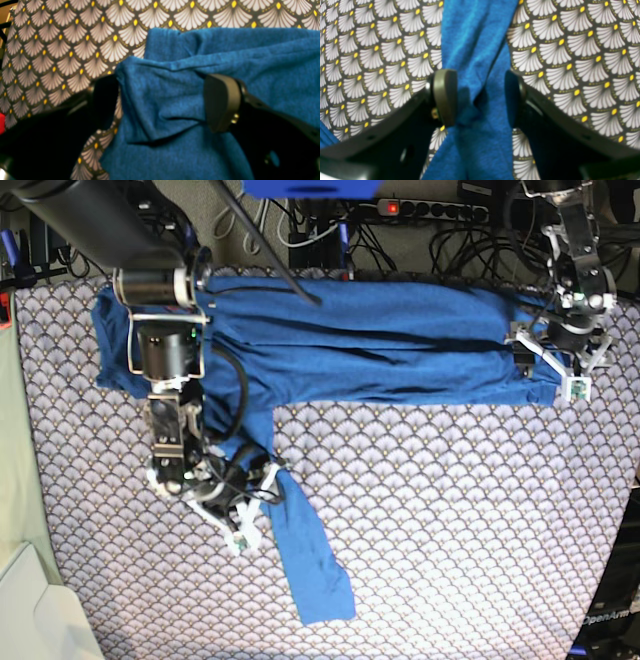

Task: Fold the T-shirt properly

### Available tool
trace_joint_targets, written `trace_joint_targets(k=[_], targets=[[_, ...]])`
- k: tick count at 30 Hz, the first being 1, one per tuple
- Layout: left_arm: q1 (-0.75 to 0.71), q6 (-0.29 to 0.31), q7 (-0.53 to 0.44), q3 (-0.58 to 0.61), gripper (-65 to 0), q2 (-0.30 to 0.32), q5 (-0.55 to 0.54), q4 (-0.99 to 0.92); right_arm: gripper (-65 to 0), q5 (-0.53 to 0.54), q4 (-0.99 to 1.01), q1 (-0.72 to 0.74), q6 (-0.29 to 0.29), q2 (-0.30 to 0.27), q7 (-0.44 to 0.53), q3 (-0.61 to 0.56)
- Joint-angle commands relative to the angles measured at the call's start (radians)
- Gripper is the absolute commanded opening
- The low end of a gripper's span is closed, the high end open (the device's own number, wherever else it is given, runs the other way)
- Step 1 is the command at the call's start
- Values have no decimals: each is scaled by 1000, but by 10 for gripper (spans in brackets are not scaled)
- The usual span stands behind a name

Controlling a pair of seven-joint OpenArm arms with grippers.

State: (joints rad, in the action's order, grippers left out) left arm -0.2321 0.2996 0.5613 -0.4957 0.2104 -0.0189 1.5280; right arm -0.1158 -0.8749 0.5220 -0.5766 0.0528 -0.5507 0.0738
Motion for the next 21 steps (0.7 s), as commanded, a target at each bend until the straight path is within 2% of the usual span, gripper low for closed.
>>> trace_joint_targets(k=[1, 10, 11, 13, 16, 17, 21], targets=[[9, -3, -20, -5, -131, 11, -2, 22, -335, 14, -14, 19, -4, 3, 17, -1], [7, -3, -20, -7, -131, 11, -3, 22, -348, 17, -14, -6, -4, 8, 21, 1], [7, -3, -20, -7, -131, 11, -3, 22, -365, 17, -14, -6, -4, 8, 21, 1], [7, -3, -20, -7, -131, 11, -5, 22, -440, 17, -14, -7, -4, 8, 21, 1], [7, -3, -20, -7, -131, 11, -3, 22, -626, 17, -14, -7, -4, 9, 21, -2], [7, -3, -20, -7, -131, 11, -3, 22, -650, 17, -14, -7, -4, 9, 21, -4], [7, -3, -20, -7, -131, 11, -3, 22, -650, 18, -20, -7, -9, 17, 14, -6]])
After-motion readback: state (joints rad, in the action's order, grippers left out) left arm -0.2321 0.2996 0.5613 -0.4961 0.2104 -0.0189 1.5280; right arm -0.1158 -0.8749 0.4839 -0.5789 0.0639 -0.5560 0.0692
